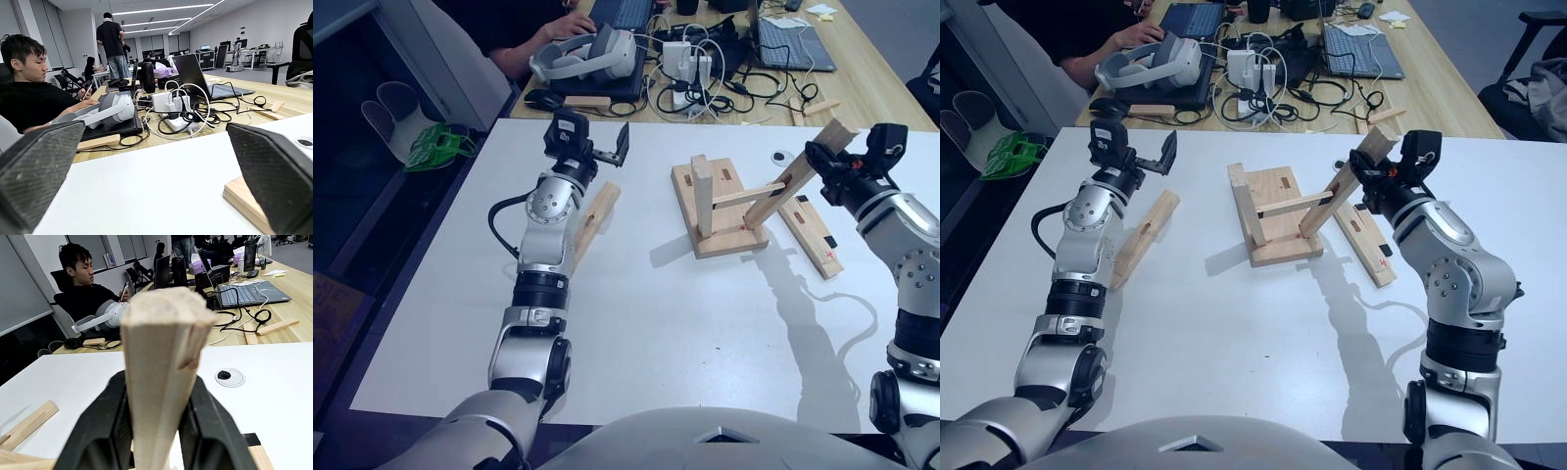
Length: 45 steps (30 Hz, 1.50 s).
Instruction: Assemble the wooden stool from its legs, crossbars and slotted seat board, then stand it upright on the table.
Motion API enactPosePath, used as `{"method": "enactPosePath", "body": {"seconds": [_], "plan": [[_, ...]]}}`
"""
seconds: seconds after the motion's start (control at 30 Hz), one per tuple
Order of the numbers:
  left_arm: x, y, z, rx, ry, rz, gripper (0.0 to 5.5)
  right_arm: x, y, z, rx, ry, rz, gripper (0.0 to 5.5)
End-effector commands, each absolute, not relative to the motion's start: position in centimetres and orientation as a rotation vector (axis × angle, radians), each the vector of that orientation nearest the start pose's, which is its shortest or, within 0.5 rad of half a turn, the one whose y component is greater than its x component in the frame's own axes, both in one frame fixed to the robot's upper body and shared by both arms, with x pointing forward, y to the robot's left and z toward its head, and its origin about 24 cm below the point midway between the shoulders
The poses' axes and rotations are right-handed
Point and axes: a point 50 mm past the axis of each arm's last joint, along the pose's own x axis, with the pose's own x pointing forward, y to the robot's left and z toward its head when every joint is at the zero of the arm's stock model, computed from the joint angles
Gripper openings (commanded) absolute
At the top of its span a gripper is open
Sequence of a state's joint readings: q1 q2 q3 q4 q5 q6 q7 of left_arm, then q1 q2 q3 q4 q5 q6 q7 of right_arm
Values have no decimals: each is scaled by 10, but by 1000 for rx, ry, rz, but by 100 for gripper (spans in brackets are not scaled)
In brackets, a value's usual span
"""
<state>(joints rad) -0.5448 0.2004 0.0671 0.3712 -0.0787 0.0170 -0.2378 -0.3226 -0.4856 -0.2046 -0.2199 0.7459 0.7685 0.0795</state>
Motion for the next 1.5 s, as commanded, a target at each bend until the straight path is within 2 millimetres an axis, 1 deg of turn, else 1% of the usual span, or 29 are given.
{"method": "enactPosePath", "body": {"seconds": [0.03,0.2,0.3,0.4,0.67,0.8,0.87,0.97,1.23,1.33,1.4,1.43,1.5], "plan": [[351,161,119,118,-143,-242,540,281,-219,110,116,364,225,102],[350,161,119,121,-142,-241,540,275,-219,101,50,371,247,105],[350,161,119,120,-141,-241,540,270,-224,94,48,370,238,107],[350,161,119,122,-139,-243,540,265,-226,86,5,398,255,107],[350,159,118,122,-138,-245,540,266,-225,81,-94,461,285,112],[351,156,119,124,-141,-254,540,267,-226,75,-220,569,309,112],[351,156,120,126,-144,-256,540,268,-229,71,-248,631,303,112],[352,157,121,130,-148,-255,540,269,-229,66,-206,658,283,112],[352,157,125,142,-150,-271,540,265,-221,54,98,707,288,112],[350,154,124,144,-146,-284,540,266,-218,57,101,675,320,112],[350,154,124,145,-143,-289,540,272,-218,69,61,573,318,112],[350,154,123,145,-141,-289,540,275,-218,76,41,519,312,149],[350,156,122,147,-137,-286,540,284,-219,95,23,388,271,187]]}}
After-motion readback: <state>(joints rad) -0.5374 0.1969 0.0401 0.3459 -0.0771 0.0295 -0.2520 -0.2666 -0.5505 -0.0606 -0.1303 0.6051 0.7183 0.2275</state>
